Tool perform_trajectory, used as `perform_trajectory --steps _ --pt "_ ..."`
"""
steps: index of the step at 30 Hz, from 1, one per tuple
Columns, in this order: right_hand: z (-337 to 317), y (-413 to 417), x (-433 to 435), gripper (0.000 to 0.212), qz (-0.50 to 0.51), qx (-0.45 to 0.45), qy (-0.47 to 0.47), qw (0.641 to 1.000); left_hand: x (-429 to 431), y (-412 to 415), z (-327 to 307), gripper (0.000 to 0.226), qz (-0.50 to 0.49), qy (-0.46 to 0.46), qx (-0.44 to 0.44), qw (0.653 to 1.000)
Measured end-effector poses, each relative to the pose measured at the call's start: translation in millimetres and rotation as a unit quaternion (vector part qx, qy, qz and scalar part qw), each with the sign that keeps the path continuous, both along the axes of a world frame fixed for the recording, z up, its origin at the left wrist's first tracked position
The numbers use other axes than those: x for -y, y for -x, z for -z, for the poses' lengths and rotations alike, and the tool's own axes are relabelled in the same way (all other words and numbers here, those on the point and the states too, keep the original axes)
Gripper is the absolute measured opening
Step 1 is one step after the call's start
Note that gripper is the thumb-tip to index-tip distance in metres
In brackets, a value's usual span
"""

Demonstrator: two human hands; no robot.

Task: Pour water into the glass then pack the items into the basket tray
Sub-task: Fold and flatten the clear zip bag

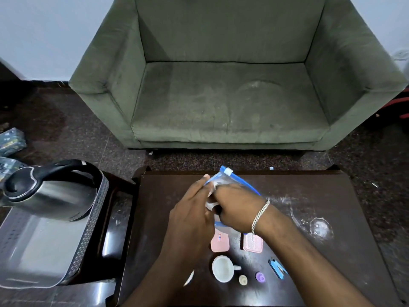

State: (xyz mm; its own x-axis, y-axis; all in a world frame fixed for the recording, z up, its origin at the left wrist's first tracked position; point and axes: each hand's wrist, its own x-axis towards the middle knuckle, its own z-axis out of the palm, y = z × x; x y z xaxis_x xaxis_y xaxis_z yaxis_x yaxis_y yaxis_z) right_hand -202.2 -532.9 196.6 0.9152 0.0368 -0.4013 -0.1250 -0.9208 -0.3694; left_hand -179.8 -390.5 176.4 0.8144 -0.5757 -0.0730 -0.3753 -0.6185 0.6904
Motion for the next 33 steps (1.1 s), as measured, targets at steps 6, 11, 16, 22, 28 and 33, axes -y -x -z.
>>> perform_trajectory --steps 6,11,16,22,28,33 --pt "-11 20 5 0.033 0.110 0.296 -0.166 0.934 -2 -18 1 0.068 -0.052 0.004 0.006 0.999" --pt "-24 29 40 0.087 0.330 0.379 -0.526 0.686 -7 -17 3 0.069 -0.064 0.016 0.003 0.998" --pt "-26 30 88 0.028 0.412 0.369 -0.497 0.669 -15 -12 9 0.063 -0.112 0.014 -0.011 0.994" --pt "41 35 125 0.017 0.479 0.286 -0.429 0.710 -20 -12 11 0.061 -0.122 0.008 -0.017 0.992" --pt "130 50 140 0.024 0.550 0.194 -0.364 0.726 -26 -11 18 0.063 -0.120 0.004 -0.016 0.993" --pt "173 47 138 0.025 0.596 0.160 -0.384 0.687 -30 -9 21 0.062 -0.129 0.004 -0.019 0.991"
